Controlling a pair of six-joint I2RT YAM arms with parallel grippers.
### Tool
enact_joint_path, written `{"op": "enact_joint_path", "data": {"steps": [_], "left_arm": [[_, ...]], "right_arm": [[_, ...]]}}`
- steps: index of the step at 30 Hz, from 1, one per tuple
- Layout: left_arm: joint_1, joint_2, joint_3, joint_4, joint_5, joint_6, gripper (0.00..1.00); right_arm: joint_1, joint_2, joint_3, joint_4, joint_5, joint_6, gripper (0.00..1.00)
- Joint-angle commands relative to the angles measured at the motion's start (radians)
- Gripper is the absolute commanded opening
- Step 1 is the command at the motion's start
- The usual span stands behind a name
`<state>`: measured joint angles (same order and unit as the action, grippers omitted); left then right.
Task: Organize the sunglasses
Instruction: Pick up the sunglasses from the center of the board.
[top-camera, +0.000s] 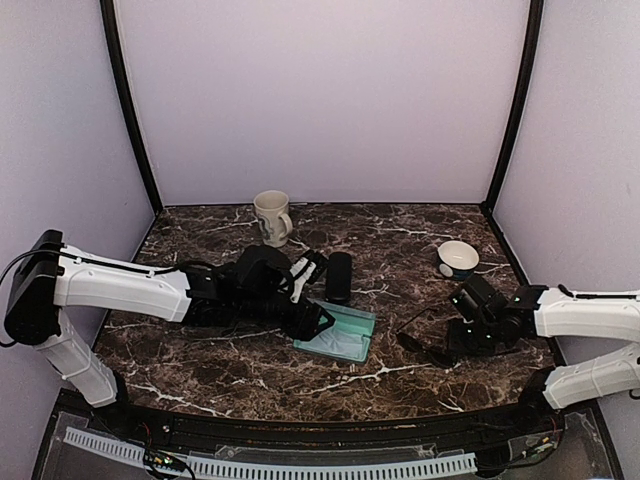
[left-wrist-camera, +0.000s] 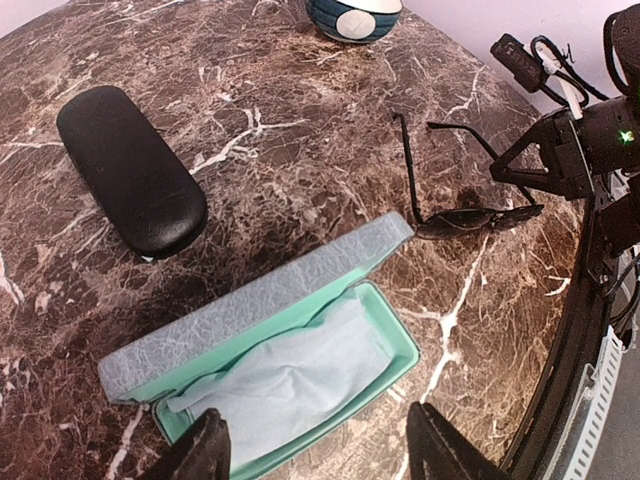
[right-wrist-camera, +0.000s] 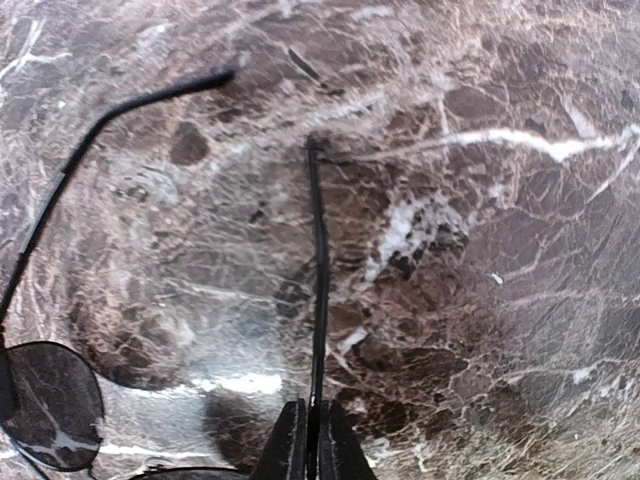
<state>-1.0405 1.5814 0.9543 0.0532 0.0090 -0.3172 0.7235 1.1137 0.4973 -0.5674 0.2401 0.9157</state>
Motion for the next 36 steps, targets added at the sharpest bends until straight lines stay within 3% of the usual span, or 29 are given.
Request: {"op": "enact_joint_path", "data": {"steps": [1,21,31,33,36], "left_arm": [[0.002,-0.025,0.016,-0.024,-0.009,0.009,0.62],[0.002,-0.038,0.050,-0.053,-0.041,0.005,0.62],[-0.002,-0.051,0.079,0.097,0.216,0.076,0.62],[-0.006,-0.051,0.090,0.122,0.275,0.115,0.70],[-0.017,-0.059,0.112,0.121,0.309,0.176,0.73]], "right_arm": [[-0.009,-0.003,0.039,0.000,0.019,-0.048,0.06],[-0.026,-0.083,0.129,-0.012,0.007,-0.232,0.00],[-0.024,-0.166,0.219,0.008,-0.169,-0.389,0.00],[-0.023,-0.177,0.232,0.030,-0.211,-0.406,0.00],[-0.016,-0.180,0.249,0.067,-0.261,-0.428,0.00]]}}
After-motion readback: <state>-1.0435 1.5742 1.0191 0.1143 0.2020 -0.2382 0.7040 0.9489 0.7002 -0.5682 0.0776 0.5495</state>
